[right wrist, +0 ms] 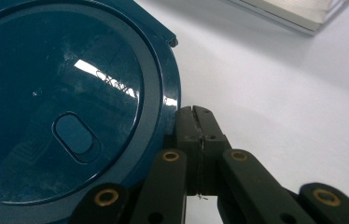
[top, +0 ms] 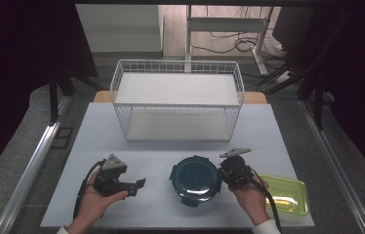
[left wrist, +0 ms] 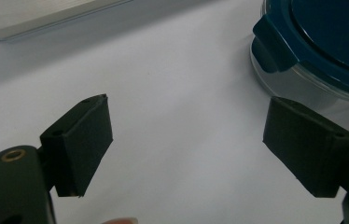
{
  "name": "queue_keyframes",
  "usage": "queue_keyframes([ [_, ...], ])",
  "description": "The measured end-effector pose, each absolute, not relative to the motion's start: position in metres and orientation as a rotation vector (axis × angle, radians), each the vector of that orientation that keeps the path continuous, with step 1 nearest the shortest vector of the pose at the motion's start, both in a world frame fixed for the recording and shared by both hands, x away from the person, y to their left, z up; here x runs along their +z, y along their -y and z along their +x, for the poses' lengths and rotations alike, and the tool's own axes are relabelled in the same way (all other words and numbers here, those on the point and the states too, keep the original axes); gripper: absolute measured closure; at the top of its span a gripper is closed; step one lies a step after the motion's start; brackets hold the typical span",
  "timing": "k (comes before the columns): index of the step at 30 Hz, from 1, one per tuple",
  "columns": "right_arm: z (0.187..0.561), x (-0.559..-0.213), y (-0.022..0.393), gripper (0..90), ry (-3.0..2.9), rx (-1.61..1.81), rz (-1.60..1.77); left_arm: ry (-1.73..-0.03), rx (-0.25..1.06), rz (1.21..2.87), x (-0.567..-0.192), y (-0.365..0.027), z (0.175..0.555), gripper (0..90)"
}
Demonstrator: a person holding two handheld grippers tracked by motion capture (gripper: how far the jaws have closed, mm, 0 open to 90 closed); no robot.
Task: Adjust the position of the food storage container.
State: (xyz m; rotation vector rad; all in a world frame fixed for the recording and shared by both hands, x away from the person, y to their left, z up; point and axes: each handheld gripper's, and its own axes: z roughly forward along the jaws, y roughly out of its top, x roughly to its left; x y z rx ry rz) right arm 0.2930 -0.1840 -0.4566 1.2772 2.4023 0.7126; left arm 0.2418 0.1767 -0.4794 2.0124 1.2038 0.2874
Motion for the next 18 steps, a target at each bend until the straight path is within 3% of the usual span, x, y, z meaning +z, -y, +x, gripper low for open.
queue_keyframes([
  [18, 0.299, -0.461, 0.137, 88.8, -2.475, 0.766, 1.182, -1.217, 0.302, 1.991, -0.479, -0.180, 0.242, 15.9],
])
